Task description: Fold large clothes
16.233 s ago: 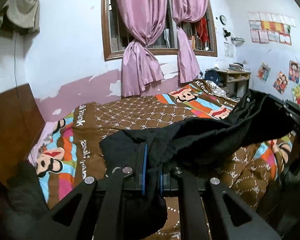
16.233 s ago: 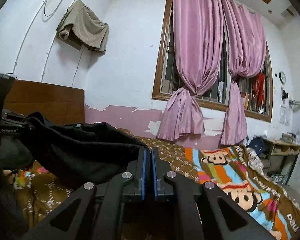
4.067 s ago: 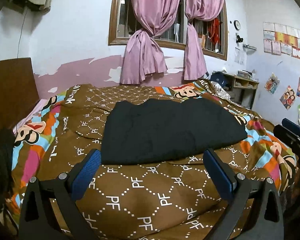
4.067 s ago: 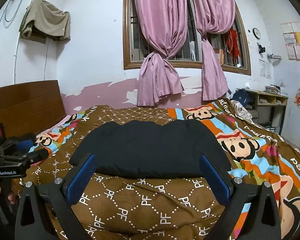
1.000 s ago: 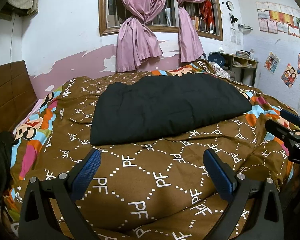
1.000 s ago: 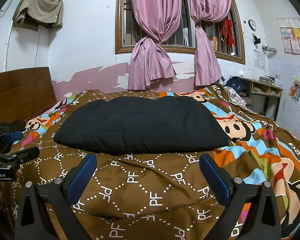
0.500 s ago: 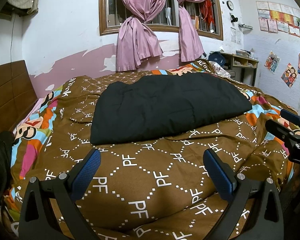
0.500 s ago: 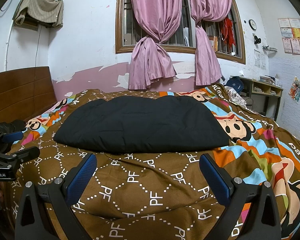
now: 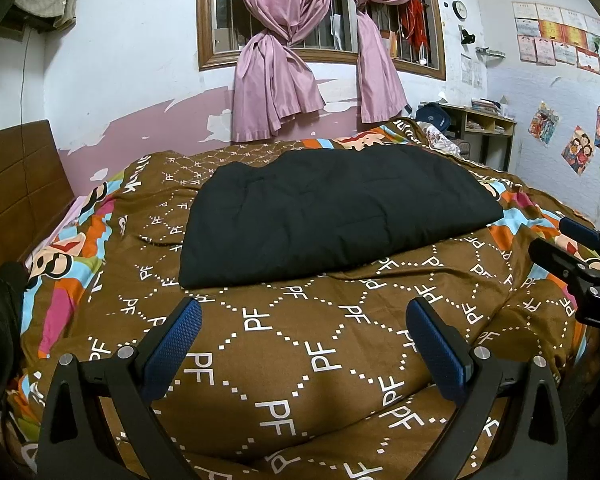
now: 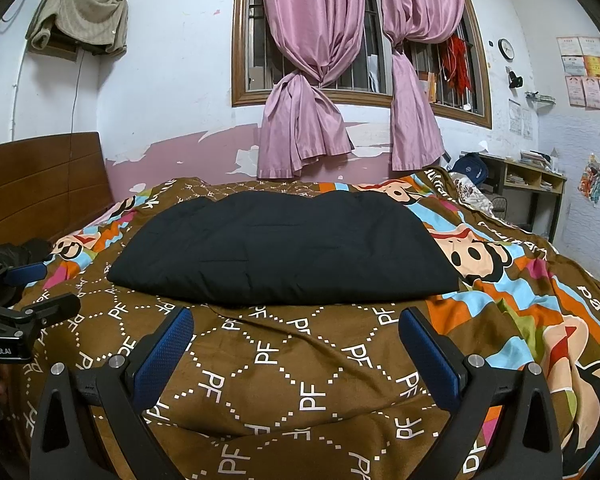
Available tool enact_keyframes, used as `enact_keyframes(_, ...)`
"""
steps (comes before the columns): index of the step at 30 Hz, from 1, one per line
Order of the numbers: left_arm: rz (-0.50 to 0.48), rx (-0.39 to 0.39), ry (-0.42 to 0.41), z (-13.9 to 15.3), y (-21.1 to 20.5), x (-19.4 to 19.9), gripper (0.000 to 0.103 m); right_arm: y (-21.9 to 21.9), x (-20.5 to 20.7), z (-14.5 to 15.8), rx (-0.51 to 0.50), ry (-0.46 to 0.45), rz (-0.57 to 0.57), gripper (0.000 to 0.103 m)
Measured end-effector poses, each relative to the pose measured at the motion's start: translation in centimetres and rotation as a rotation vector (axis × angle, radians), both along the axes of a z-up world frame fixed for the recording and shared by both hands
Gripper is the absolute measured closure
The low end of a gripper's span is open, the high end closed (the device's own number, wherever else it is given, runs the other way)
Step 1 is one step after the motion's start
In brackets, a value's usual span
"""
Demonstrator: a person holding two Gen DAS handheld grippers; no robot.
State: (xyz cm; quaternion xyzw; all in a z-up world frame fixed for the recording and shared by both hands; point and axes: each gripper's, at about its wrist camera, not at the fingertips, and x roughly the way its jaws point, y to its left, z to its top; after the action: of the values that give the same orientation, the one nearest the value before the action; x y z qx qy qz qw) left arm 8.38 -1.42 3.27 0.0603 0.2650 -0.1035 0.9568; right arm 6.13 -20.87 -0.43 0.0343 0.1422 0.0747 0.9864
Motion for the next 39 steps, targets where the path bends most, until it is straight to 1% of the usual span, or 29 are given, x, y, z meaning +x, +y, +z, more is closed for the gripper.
enact_keyframes(30, -0.001, -0.003, 0.004, -0.35, 0.15, -0.02, 0.003, -0.01, 0.05, 0.1, -0.001, 0.002, 0.001, 0.0)
enact_keyframes(39, 0.023, -0.051, 0.038, -0.38, 0.89, -0.12, 0.003, -0.02, 0.04, 0.14, -0.001, 0.002, 0.002, 0.0)
